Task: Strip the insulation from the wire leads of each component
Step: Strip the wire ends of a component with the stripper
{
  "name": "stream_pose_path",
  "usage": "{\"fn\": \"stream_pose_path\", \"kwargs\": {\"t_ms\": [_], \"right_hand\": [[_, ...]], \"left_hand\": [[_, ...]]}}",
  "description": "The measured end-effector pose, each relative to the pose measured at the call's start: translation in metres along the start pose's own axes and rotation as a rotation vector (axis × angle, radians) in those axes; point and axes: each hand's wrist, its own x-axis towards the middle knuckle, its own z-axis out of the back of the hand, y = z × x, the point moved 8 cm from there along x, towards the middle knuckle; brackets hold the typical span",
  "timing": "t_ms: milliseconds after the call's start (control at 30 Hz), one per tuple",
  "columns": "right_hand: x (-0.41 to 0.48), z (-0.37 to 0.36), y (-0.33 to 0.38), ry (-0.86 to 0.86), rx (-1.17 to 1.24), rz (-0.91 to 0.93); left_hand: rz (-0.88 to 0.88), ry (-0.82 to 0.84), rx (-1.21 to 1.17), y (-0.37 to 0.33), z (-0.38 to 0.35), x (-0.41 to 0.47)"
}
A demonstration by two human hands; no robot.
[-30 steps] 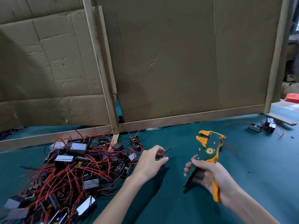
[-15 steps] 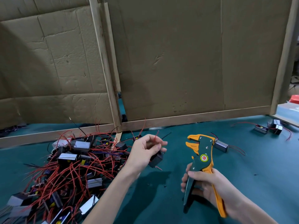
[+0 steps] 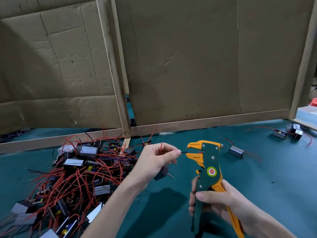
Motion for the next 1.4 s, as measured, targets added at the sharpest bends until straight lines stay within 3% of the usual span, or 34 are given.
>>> {"fn": "stream_pose_path", "kwargs": {"t_ms": [433,667,833,967,1100,1400], "right_hand": [[-0.003,-0.003,-0.002,0.008,-0.108,-0.033],[-0.006,-0.008,-0.002,-0.092,-0.22,-0.033],[-0.004,0.008,-0.006,-0.3,-0.206,0.011],[-0.002,0.002,-0.006,-0.17,0.007,-0.011],[0.001,0.004,-0.003,-0.141,0.024,0.023],[-0.001,-0.004,-0.001,-0.051,-0.069,0.018]], "left_hand": [[0.033,0.12,0.045,0.003,-0.001,-0.002],[0.029,0.195,0.097,0.0,-0.002,-0.004],[0.204,0.385,-0.42,0.011,-0.023,-0.009],[0.091,0.24,-0.215,0.017,-0.019,0.0],[-0.098,0.147,0.152,0.007,-0.006,0.001],[-0.191,0.094,0.182,-0.007,0.003,-0.002]]}}
